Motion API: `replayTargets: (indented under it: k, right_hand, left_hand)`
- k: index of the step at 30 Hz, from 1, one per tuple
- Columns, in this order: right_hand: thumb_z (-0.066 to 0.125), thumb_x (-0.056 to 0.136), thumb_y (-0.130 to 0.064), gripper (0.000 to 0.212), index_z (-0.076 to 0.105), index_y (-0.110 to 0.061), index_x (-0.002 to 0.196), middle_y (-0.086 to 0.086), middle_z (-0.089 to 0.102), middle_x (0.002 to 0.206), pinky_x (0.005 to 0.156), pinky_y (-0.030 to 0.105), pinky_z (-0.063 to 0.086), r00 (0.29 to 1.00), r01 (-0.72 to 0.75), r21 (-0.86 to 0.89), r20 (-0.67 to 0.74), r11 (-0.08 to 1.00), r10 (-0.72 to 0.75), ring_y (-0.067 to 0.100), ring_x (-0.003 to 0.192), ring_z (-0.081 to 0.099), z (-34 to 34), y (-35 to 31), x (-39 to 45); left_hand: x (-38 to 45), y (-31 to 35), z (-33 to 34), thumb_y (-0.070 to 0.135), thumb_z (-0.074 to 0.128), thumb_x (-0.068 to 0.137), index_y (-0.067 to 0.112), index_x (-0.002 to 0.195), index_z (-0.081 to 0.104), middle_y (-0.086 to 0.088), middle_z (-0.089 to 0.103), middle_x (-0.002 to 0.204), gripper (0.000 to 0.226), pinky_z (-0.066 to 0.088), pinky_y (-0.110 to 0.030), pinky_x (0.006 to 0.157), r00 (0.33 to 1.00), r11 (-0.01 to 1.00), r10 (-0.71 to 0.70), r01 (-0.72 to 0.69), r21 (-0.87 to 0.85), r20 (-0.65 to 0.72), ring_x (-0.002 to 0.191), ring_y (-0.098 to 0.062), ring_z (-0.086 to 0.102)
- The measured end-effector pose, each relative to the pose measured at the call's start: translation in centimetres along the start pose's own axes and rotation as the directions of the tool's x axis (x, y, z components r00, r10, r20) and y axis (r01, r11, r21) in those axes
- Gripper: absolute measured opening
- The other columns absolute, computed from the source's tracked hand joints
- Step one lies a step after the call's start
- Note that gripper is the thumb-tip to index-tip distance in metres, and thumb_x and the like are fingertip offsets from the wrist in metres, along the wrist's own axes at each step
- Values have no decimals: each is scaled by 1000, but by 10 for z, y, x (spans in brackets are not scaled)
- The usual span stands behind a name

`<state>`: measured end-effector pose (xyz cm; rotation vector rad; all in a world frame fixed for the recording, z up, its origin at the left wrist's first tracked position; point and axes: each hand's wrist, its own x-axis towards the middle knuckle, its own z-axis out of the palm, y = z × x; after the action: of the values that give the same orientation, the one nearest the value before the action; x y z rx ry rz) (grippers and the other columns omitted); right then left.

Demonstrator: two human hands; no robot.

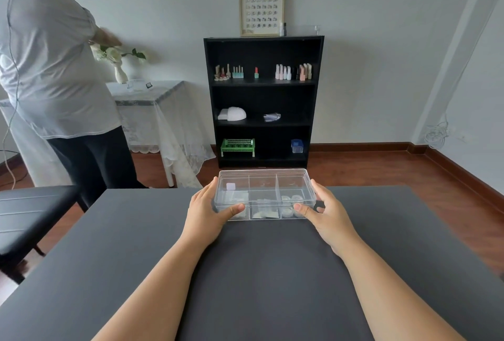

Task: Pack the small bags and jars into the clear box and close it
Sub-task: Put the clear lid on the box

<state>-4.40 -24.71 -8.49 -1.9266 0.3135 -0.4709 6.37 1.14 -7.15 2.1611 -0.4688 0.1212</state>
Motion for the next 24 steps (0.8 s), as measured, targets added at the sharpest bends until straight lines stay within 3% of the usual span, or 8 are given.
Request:
replayTargets:
  k: [5,16,24]
  right_hand:
    - [75,81,-40,77,35,-37,147,-25,40,129,94,25,36,999,-30,10,-10,999,30,2,116,41,0,0,0]
    - [72,81,-46,78,33,-34,148,-16,42,143,91,28,38,999,-42,-53,-9,998,42,4,117,43,0,-1,2]
    - [72,83,-42,76,34,-32,148,-13,47,137,88,24,36,998,-55,-54,5,997,56,6,115,45,-1,-2,1]
  left_hand:
    - [1,-2,2,74,66,64,31,151,24,6,37,153,106,30,-47,113,1000,1000,-8,8,-20,4,143,-18,27]
    - [2,-1,3,79,63,62,38,150,22,6,39,152,105,34,-50,110,999,999,-50,50,10,16,141,-23,29]
    - [0,-1,2,82,61,60,33,150,26,6,43,149,108,34,-50,111,999,999,-41,40,10,31,140,-21,32]
